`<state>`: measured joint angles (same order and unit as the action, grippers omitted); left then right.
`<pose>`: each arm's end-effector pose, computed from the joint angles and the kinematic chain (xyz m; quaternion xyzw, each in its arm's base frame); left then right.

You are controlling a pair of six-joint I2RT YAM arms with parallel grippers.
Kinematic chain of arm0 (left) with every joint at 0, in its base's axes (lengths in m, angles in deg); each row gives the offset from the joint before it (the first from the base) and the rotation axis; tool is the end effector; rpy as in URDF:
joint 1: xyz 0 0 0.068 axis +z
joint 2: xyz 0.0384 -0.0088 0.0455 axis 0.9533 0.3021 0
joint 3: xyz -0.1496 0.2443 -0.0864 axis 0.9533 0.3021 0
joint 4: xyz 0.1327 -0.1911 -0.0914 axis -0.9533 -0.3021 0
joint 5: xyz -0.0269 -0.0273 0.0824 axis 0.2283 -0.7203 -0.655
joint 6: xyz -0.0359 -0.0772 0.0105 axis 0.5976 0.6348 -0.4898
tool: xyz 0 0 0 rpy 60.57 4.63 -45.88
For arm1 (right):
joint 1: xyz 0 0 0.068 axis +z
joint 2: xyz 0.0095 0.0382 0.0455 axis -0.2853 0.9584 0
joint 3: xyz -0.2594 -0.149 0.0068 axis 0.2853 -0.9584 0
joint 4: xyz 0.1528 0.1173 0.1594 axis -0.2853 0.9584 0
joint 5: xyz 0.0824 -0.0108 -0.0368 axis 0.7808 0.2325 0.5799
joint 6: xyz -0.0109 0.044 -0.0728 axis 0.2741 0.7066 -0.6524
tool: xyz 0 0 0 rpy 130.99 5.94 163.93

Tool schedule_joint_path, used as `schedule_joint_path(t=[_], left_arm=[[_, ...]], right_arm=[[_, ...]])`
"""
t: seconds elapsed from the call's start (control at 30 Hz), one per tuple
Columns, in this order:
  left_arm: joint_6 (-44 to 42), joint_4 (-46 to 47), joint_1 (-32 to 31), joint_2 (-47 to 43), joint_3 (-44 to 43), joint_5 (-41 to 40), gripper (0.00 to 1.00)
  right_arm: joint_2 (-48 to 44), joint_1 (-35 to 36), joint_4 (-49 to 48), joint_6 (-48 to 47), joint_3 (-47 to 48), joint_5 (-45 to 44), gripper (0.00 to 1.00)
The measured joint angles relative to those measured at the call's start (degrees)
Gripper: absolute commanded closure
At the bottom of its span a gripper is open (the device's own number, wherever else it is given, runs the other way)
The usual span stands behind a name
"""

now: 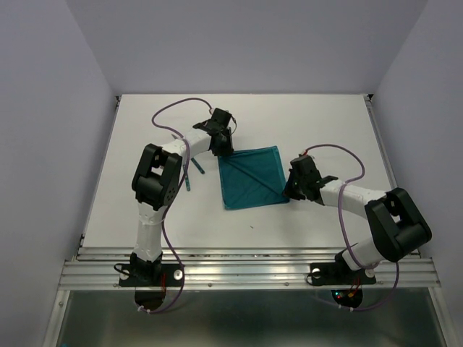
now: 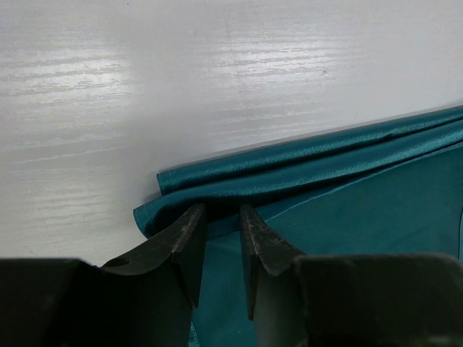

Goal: Fold the napkin into a case and place the utensils inside
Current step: Rotate the upper triangle-folded napkin at the center of the board.

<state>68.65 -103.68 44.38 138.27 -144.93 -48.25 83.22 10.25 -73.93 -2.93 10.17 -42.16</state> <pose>0.4418 -0.2372 0.1870 0.0268 0.9329 -0.1707 0.3158 0.2581 0.1227 0.1575 0.1163 0.9421 0.1322 0.2854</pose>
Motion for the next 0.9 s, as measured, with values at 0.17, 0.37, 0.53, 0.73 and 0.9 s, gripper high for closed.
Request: schedule_joint_path(t=[0.17, 0.37, 0.53, 0.73, 0.9], left_arm=[[-0.44, -0.11, 0.0, 2.03, -2.64, -0.55, 0.64], [-1.29, -0.92, 0.02, 6.64, -8.41, -2.03, 0.64], [-1.95, -2.67, 0.02, 10.23, -15.43, -2.29, 0.64], [-2.97, -6.12, 0.02, 12.96, -23.63, -4.33, 0.59], [-4.85, -8.11, 0.02, 13.05, -31.32, -7.76, 0.54]], right_arm=[[-0.11, 0.17, -2.25, 1.55, -1.07, 1.36, 0.96], [-0.09, 3.82, -4.04, 4.28, -1.79, 2.71, 0.96], [-0.02, 7.65, -4.59, 7.58, -2.34, 4.24, 0.96], [-0.33, 8.85, -4.2, 10.19, -2.69, 6.54, 0.85], [-1.66, 8.7, 1.7, 8.92, 0.04, 2.67, 0.76]])
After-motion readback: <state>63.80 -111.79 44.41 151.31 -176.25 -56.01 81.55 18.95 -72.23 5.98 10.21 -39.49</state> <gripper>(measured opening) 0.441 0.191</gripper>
